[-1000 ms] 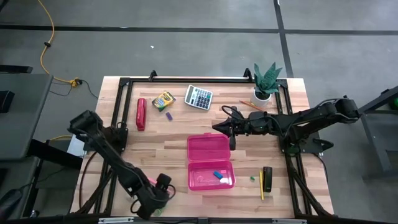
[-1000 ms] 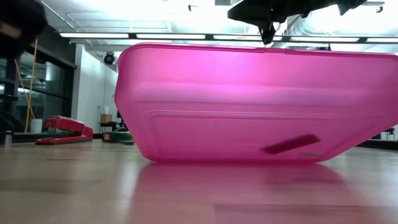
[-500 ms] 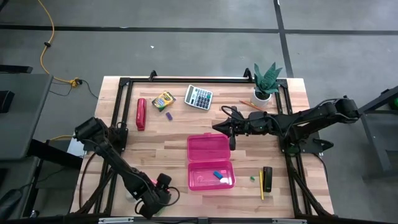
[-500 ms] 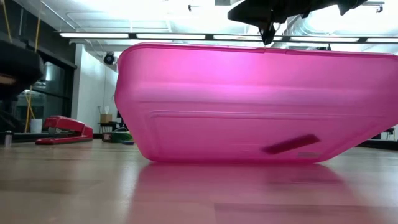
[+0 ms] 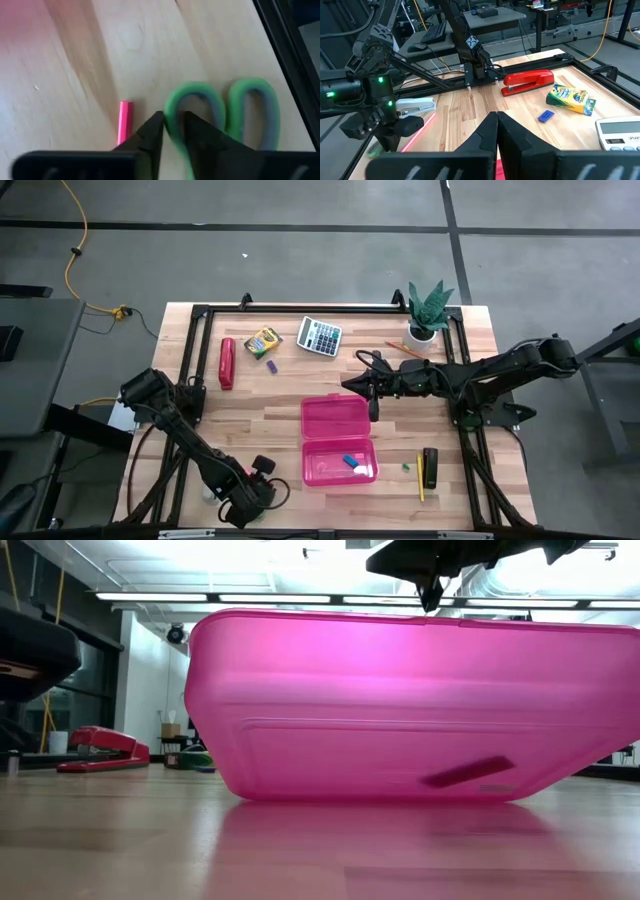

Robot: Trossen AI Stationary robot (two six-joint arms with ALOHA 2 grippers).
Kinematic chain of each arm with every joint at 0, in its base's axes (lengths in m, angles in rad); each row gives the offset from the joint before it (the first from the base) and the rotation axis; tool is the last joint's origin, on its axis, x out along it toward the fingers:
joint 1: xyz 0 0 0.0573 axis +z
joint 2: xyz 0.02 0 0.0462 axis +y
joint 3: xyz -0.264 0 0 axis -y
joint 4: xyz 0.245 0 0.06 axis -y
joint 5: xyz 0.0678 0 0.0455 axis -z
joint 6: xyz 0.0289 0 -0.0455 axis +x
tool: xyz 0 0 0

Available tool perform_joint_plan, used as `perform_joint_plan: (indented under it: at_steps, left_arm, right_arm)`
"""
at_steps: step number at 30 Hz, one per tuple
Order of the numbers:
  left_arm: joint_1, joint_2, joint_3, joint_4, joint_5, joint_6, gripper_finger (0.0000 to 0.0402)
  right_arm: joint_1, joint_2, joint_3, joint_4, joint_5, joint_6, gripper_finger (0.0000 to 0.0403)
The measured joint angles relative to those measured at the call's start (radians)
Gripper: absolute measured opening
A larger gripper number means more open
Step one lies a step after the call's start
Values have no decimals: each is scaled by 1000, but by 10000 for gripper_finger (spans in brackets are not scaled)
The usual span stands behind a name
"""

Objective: Pack school essentials
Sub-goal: Put the green scissors into the pink supply box

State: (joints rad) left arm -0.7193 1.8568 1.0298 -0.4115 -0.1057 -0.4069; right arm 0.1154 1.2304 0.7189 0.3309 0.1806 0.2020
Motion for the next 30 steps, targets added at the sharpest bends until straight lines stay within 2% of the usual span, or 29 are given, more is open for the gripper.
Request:
perform_joint_plan:
  at_steps: [4, 10, 14, 19, 23, 30]
  left_arm:
    - [3, -10, -2, -1, 16, -31, 13]
    - [33, -60, -8, -35, 105, -36, 12]
    - [66, -151, -6, -38, 192, -7, 8]
    - [119, -339, -5, -59, 214, 56, 7]
    - [211, -522, -5, -87, 149, 102, 6]
    - [427, -826, -5, -22, -93, 216, 6]
  right_arm:
    - [0, 0, 0, 1, 0, 0, 0]
    - [0, 0, 0, 1, 0, 0, 0]
    - [0, 0, 0, -6, 0, 0, 0]
    - [0, 0, 0, -9, 0, 0, 0]
    - [0, 0, 0, -8, -17, 0, 0]
    - [1, 0, 0, -6, -114, 7, 0]
